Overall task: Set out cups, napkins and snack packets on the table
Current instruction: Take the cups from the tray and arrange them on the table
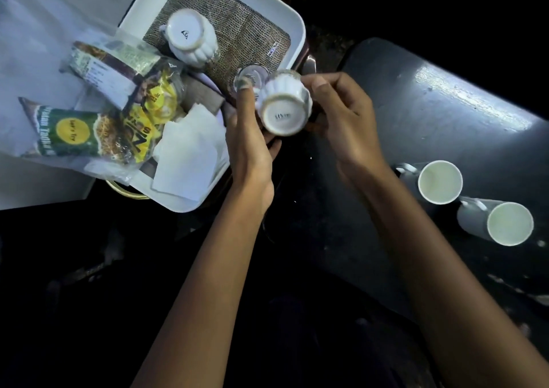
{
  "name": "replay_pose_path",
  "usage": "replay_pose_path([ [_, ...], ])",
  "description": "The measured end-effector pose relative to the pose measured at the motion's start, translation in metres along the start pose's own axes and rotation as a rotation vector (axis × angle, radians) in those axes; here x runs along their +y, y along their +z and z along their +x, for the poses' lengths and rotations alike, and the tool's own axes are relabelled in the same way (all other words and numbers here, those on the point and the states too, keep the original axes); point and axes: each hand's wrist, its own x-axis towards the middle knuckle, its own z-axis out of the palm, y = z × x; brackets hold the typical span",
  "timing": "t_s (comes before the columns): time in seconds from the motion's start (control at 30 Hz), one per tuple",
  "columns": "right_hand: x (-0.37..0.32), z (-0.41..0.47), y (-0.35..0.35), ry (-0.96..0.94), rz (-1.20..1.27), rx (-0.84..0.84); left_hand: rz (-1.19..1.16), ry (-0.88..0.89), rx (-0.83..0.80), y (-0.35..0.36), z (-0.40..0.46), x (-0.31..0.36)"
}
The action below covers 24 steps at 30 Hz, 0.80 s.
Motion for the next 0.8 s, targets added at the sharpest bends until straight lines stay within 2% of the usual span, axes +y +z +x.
replay_pose_path([
  [0.2, 0.003, -0.019, -0.033, 0.061, 0.064, 0.109, 0.062, -0.076, -0.068, 0.010, -0.015, -0.016],
  [0.37, 0.002, -0.030, -0.075, 0.388, 0.258, -0.104, 0.057, -0.114, -0.319, 0.005, -0.021, -0.026],
  [0.43, 0.001, -0.036, -0.089, 0.433, 0.291, -0.204, 0.124, -0.120, -0.423, 0.004, -0.023, -0.030],
  [0.63, 0.013, -0.063, -0.124, 0.392, 0.207, -0.235, 0.517, -0.088, -0.685, 0.000, -0.025, -0.037],
  [0.8, 0.025, -0.092, -0.145, 0.299, -0.032, -0.213, 0.709, 0.050, -0.887, 0.009, -0.032, -0.050],
])
